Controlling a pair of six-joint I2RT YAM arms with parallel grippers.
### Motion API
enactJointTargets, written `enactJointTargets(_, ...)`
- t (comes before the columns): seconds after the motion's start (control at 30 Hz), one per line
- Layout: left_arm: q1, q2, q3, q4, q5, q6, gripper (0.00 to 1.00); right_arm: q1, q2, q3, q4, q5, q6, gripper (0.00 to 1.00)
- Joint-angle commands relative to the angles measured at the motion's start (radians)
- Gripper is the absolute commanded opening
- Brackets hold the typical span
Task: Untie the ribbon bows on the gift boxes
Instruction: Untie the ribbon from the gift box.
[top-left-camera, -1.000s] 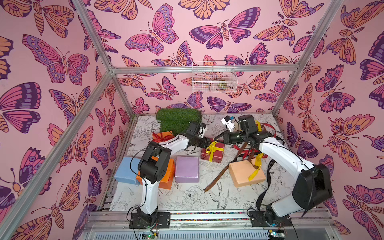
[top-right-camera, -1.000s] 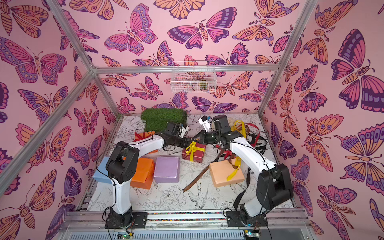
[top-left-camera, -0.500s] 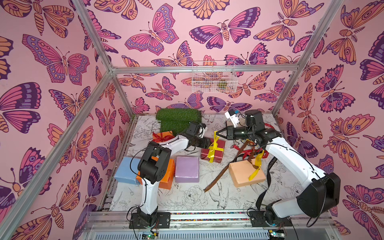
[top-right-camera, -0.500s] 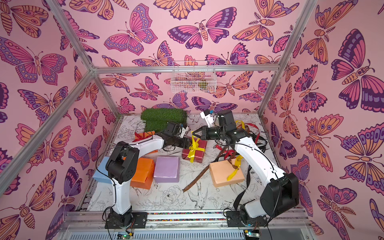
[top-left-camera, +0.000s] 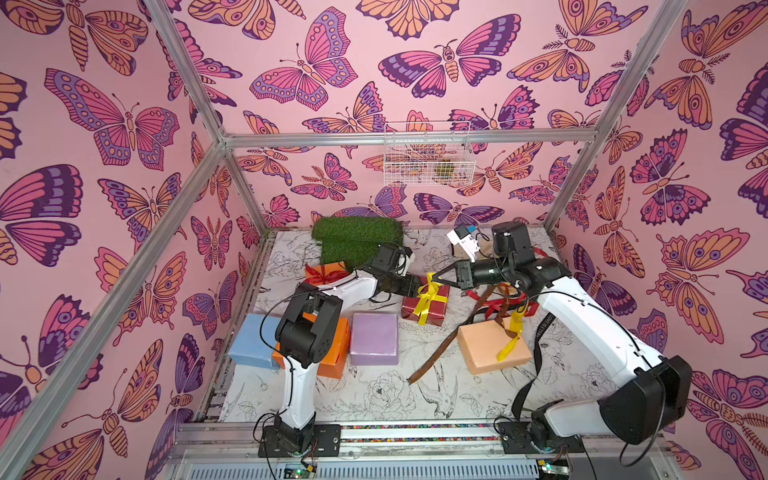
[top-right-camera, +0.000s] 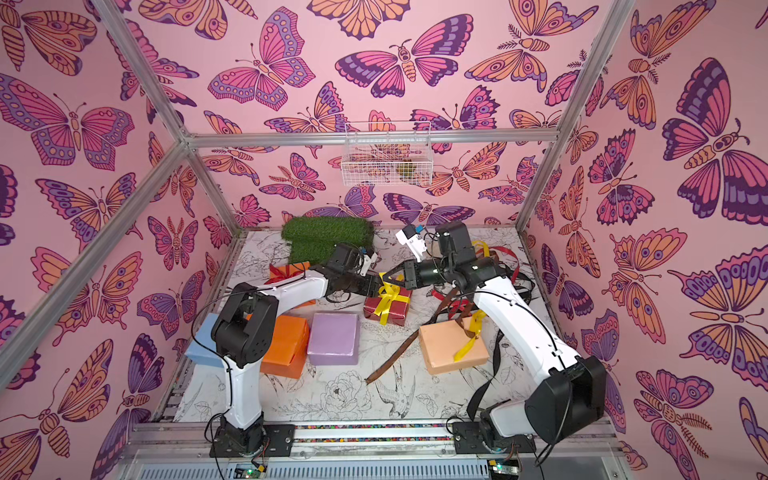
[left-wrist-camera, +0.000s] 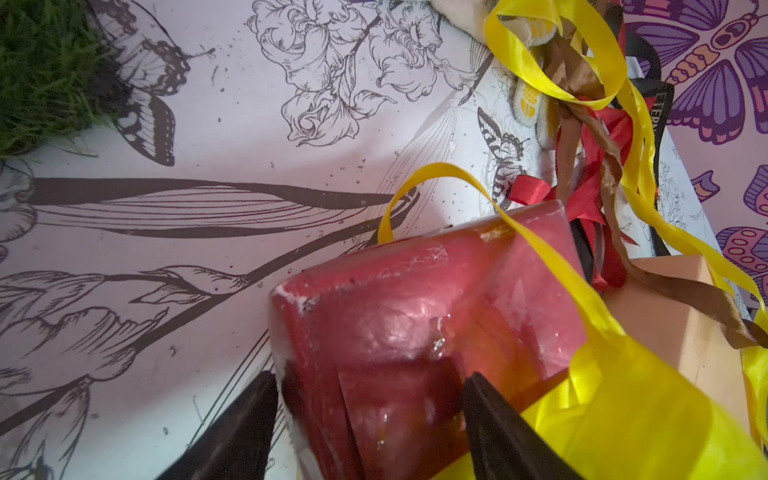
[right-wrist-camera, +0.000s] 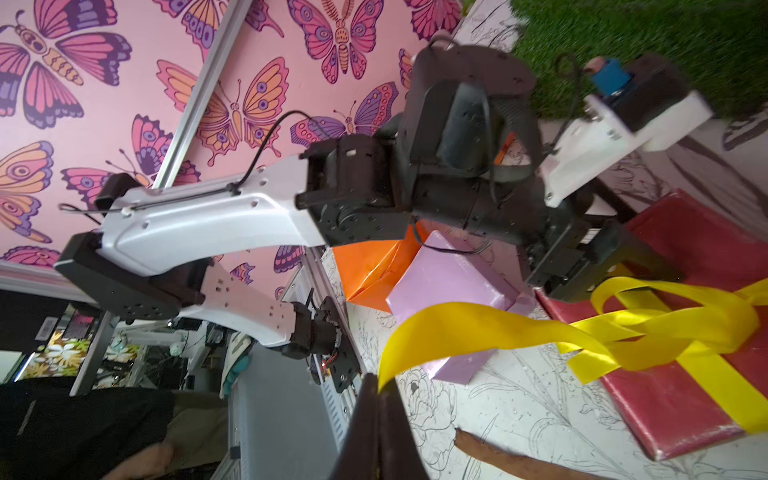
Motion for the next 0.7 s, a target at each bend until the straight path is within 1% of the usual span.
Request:
enactJointTargets(0.0,0.002,-0.004,-0.018,-0.035,-0.019,0.002,0.72,0.027,-0.041,-0.004,-0.038,-0.048,-0.047,0.0)
enactJointTargets(0.13,0.002,-0.002,-0.014,-0.035,-0.02,0.0,0.72,0.043,-0.062,0.001,-0.023,-0.088,-0.042,0.0)
enactJointTargets(0.4,0.002,0.001,-0.009,-0.034,-0.018,-0.004,0.72,0.043,-0.145,-0.011,0.071,-0.151,0.001,0.0)
enactJointTargets(0.5,0.002,0.001,-0.009,-0.035,-0.017,-0.006,0.72,0.042,-0.172,-0.02,0.08,-0.132,-0.005,0.0)
enactJointTargets(0.57,0.002,-0.001,-0.008,-0.034,-0.015,-0.008,0.72,0.037,-0.189,-0.022,0.084,-0.085,-0.003,0.0)
enactJointTargets(0.67,0.002,-0.003,-0.009,-0.035,-0.015,-0.007,0.72,-0.004,-0.219,-0.042,0.133,-0.033,0.048,0.0)
